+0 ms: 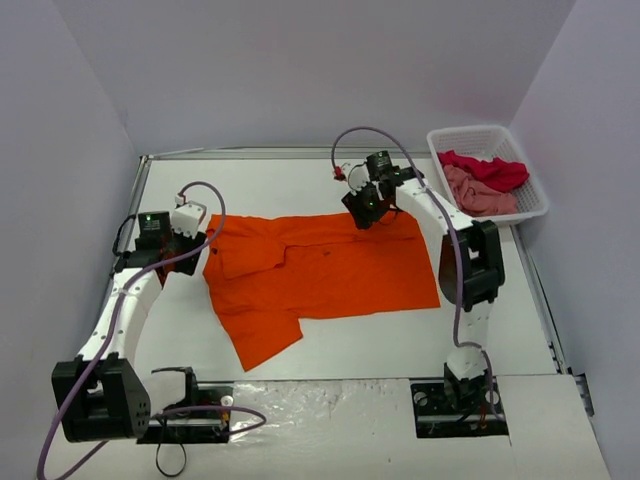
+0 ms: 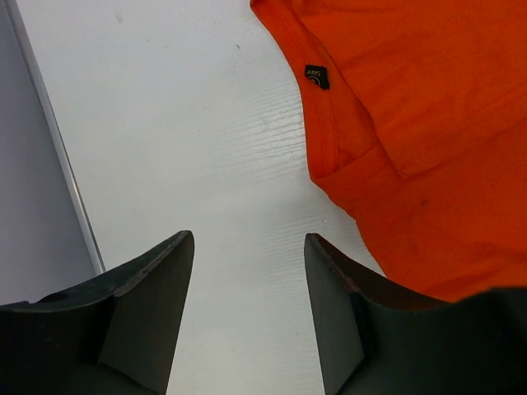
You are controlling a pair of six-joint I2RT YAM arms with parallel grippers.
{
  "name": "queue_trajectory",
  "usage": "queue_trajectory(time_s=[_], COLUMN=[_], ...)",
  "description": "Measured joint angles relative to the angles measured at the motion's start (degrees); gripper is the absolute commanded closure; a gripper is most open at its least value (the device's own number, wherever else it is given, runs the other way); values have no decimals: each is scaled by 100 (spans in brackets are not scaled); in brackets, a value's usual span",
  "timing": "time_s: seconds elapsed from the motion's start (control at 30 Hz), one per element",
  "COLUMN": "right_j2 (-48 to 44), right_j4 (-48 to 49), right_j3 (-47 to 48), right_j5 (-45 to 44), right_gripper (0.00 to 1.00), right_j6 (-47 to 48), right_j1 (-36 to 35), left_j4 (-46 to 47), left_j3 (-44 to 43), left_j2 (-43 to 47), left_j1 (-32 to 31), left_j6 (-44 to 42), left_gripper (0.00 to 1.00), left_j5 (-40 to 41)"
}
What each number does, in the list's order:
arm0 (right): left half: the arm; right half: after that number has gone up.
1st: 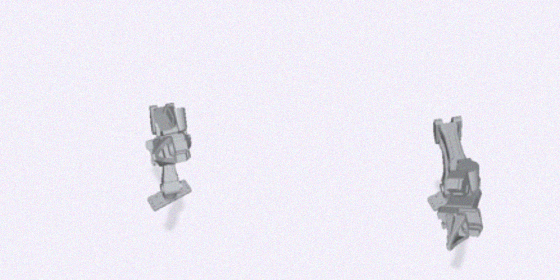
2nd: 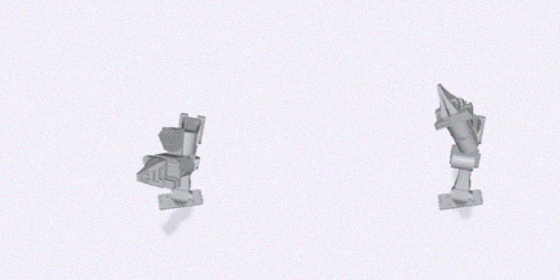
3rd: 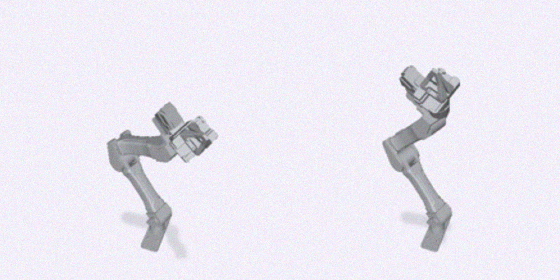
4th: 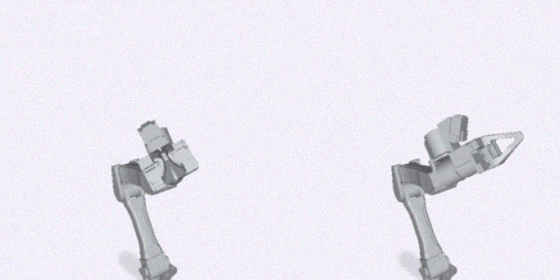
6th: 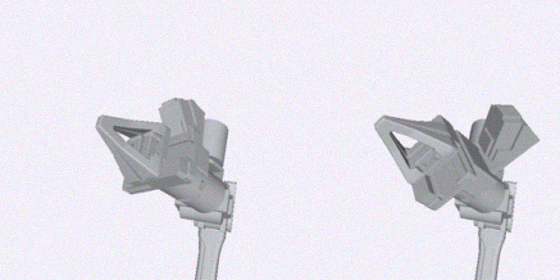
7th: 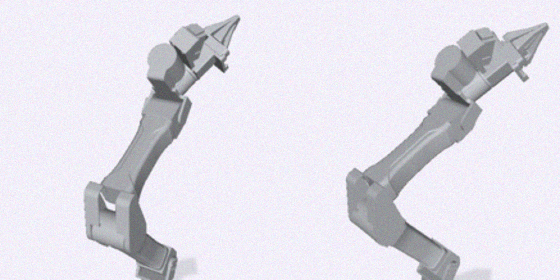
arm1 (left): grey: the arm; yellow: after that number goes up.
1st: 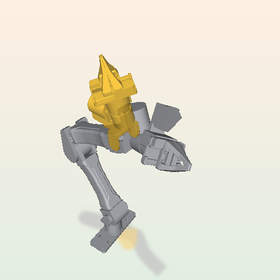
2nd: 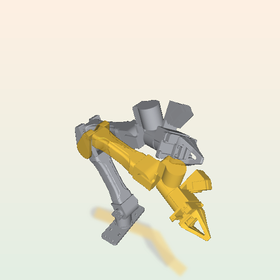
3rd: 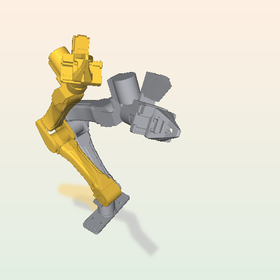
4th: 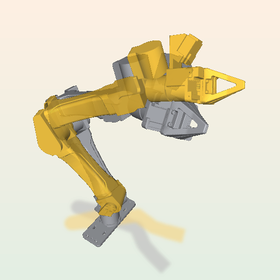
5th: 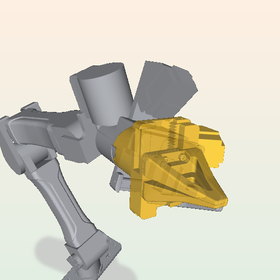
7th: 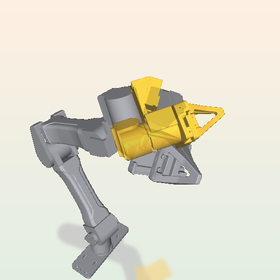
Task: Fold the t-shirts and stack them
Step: Fold the flattened tshirt in 1/3 of the way
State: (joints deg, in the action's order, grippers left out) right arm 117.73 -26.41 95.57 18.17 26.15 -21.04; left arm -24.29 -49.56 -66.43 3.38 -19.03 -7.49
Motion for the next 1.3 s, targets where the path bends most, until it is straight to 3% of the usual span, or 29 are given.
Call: queue_trajectory(time_s=[0.17,0.4,0.6,0.67,0.87,1.0,1.23,1.3], right_j2=[-1309,-2793,-2791,-2719,-2000,-1493,-1034,-953], right_j4=[50,170,42,68,201,306,304,304], right_j3=[-157,-1543,-2448,-2433,-1856,-1580,-1550,-1550], right_j5=[-254,-562,-898,-988,-1088,-1132,-1150,-1150], right_gripper=[60,60,73,87,100,100,100,100], right_j6=[-22,-131,-323,-358,-398,-407,-407,-407], right_j1=[9,48,57,94,452,667,726,726], left_j4=[-280,-780,-824,-802,-479,-66,251,284], left_j3=[-4,70,179,136,-595,-1287,-1893,-2000], left_j2=[426,1086,918,634,-568,-1631,-3091,-3370], left_j1=[-61,-658,-885,-890,-925,-1021,-1167,-1174], left_j6=[-107,-413,-463,-426,-212,-83,11,15], left_gripper=[46,45,46,46,47,60,97,98], left_j5=[-256,-409,-308,-295,-297,-299,-313,-330])
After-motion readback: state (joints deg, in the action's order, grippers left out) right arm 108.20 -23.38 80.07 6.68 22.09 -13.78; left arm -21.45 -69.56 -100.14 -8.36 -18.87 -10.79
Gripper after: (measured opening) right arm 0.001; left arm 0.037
